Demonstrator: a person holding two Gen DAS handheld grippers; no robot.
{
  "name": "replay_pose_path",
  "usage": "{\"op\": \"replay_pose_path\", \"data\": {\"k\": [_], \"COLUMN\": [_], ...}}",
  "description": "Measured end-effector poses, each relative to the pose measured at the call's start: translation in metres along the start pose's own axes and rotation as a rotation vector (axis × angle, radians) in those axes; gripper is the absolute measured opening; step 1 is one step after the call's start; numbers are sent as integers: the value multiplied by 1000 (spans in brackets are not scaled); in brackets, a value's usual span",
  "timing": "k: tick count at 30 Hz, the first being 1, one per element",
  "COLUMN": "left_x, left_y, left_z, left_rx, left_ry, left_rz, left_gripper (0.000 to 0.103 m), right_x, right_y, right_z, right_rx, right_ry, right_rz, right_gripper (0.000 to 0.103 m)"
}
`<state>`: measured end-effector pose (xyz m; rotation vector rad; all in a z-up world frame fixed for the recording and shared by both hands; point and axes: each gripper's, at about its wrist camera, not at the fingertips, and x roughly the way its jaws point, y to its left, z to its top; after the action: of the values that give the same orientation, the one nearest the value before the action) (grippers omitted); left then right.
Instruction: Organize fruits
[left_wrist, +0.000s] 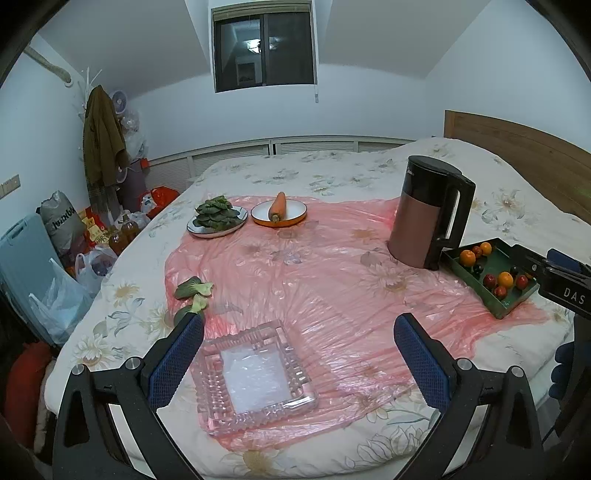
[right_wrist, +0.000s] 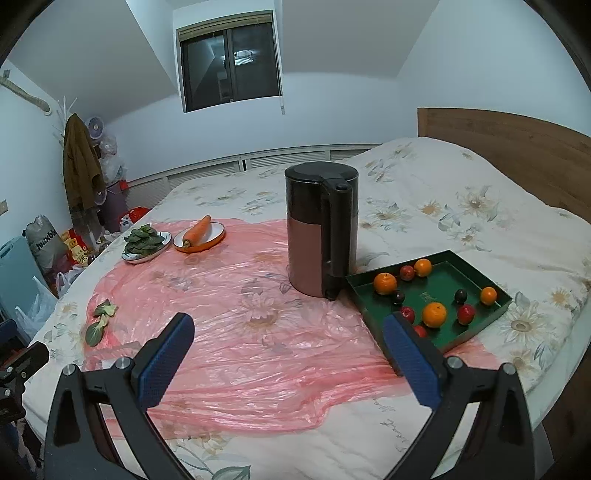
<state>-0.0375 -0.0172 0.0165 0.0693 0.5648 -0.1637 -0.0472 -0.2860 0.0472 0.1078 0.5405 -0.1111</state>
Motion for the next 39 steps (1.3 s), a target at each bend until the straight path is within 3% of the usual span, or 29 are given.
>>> {"op": "replay_pose_path", "data": {"k": [39], "left_x": [29], "left_y": [-4], "left_z": [4], "left_rx": [-6], "left_ry": [52], "left_rz": [-23], "left_gripper": [101], "right_x": [31], "right_y": [-13], "right_z": [1], "right_rx": [-50], "right_ry": [32], "right_rz": [-43], "right_gripper": [103]}}
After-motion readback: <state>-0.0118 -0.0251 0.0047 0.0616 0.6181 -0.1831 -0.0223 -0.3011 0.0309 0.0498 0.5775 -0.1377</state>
